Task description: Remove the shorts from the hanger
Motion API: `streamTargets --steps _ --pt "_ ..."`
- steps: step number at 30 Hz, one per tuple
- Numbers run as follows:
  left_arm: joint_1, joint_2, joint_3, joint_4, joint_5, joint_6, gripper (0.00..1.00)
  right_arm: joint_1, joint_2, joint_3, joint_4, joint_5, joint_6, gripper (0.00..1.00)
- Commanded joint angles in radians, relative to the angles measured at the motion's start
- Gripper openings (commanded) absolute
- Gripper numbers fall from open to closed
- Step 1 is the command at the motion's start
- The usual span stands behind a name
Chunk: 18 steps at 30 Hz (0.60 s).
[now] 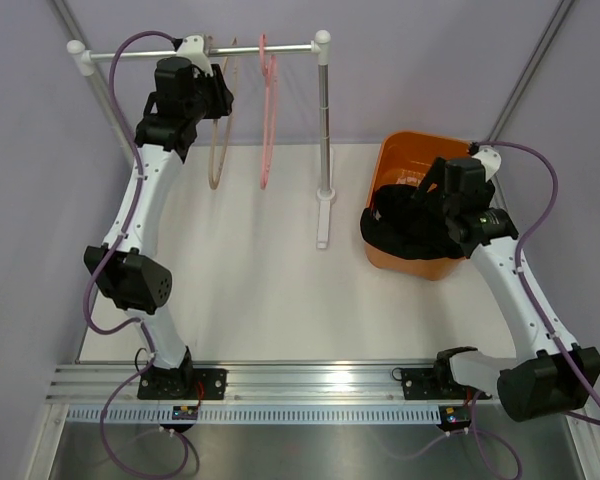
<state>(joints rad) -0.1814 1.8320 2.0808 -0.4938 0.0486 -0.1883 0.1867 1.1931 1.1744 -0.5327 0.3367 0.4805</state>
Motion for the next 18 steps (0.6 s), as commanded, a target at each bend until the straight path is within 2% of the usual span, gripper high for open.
streamTargets --steps 1,4,7,12,18 --pt "0.005 -0.091 -0.014 0.086 -0.009 -0.005 0.42 -0.035 -0.044 -0.019 -0.067 0.115 0.009 0.89" --pt "0.005 -0.114 -0.033 0.093 -0.009 -0.007 0.46 -0.059 -0.066 -0.035 -0.084 0.067 0.017 0.89" --pt "0.005 -0.125 -0.037 0.093 -0.003 -0.010 0.51 -0.058 -0.087 -0.033 -0.130 0.087 0.018 0.89" --pt "0.005 -0.142 -0.042 0.093 0.013 -0.025 0.53 -0.062 -0.177 -0.059 -0.185 0.139 0.015 0.91" --pt "0.005 -0.154 -0.044 0.077 0.008 -0.031 0.56 -0.064 -0.197 -0.113 -0.211 0.139 0.017 0.92"
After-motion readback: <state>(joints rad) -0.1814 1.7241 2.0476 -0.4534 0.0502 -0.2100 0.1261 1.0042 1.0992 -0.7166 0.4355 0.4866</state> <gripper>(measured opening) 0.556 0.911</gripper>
